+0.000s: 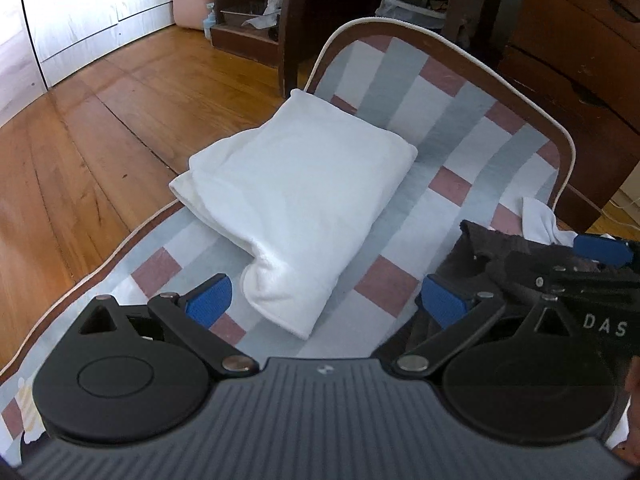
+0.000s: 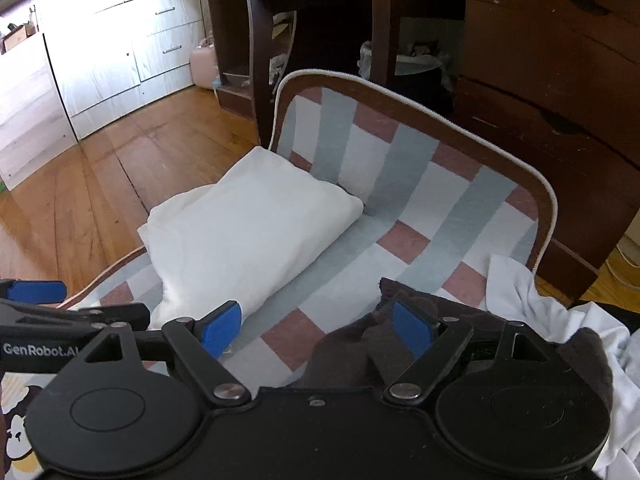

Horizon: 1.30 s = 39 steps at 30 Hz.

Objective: Fold clothes

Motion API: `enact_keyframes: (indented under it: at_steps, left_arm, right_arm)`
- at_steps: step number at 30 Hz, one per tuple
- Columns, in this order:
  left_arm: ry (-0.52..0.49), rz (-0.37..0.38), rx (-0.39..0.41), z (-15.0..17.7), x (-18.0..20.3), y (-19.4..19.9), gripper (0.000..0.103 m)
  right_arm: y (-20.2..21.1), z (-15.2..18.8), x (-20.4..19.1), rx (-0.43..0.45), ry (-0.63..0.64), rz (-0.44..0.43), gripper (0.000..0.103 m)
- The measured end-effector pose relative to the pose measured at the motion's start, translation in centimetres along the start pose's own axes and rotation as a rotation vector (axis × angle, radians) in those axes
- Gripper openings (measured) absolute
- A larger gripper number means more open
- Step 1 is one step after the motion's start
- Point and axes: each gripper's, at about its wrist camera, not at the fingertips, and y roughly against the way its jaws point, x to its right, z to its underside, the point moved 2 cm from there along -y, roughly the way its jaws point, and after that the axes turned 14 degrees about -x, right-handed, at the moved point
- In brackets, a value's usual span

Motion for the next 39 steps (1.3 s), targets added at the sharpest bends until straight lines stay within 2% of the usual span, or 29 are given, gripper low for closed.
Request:
enact_keyframes:
  at_steps: [7,17,22,39]
  left_arm:
    - [-0.012,-0.020,-0.028,0.8,0.4,0.2,0.103]
    - [-0.026,-0.021,-0.070,1.7,1.2,-0.8,0.103]
    - [-0.065,-0.068,-0.073,1.8,2.2,-1.2,0.103]
    - [-0.046,-0.059,-0.084,2.0,2.4,-1.6,0.103]
  right_arm:
    - [0.5,1.0,0.6,-0.022,0.003,0.009,0.087]
    - [0.6,2.1,0.6,-0.013,0.018,-0.027,0.087]
    - [0.5,2.1,1.0,-0.009,0.004,-0.044,0.087]
    - [-0.3,2.7,1.5,-0.017,-0.011,-0.067,0.087]
